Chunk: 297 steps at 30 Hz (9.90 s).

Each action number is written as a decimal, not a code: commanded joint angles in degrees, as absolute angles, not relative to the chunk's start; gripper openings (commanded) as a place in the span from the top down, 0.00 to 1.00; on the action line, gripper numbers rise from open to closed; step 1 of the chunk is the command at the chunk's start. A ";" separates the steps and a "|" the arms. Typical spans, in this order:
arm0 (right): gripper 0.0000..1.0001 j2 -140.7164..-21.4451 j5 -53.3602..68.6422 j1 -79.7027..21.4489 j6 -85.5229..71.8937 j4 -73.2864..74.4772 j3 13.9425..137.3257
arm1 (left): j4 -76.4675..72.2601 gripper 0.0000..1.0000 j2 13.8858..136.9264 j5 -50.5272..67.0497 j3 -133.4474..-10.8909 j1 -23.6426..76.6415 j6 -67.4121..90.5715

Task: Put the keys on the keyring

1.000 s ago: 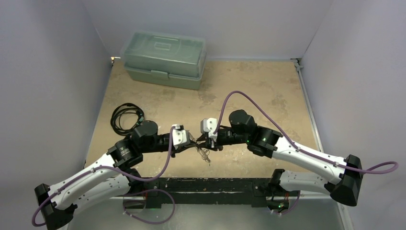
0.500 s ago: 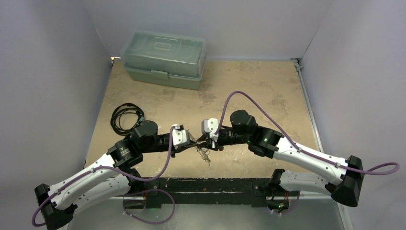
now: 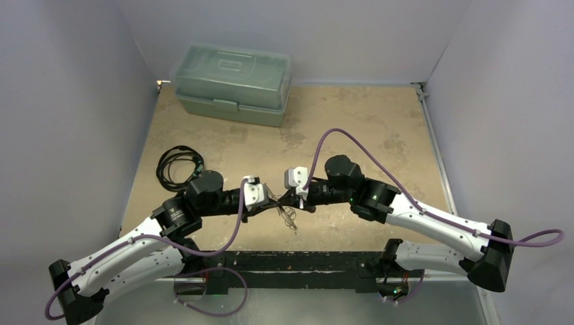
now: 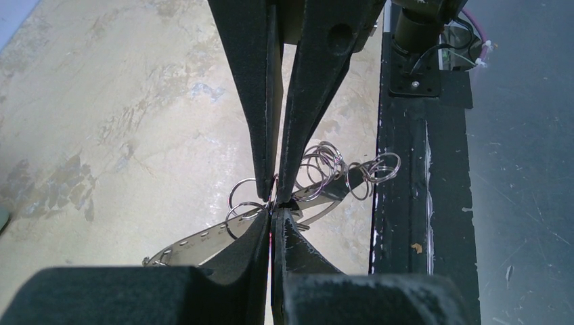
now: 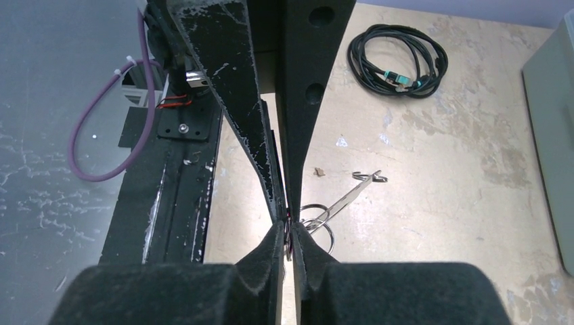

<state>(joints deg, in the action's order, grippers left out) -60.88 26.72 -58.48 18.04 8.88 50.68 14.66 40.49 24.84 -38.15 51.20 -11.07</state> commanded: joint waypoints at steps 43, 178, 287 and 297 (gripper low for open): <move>1.00 -53.00 35.59 -58.71 17.14 0.18 48.16 | 7.30 0.86 34.74 34.65 -37.75 51.56 -10.90; 0.59 -47.71 29.18 -58.62 15.19 -5.93 44.30 | 15.13 1.00 38.63 23.01 -44.08 51.18 -3.96; 1.00 -51.46 32.90 -58.65 16.19 -6.91 44.80 | 12.26 0.56 26.72 29.35 -37.08 53.35 -12.46; 1.00 -51.92 34.06 -58.67 16.98 -5.89 45.11 | 11.19 0.64 27.22 30.22 -36.66 53.35 -13.70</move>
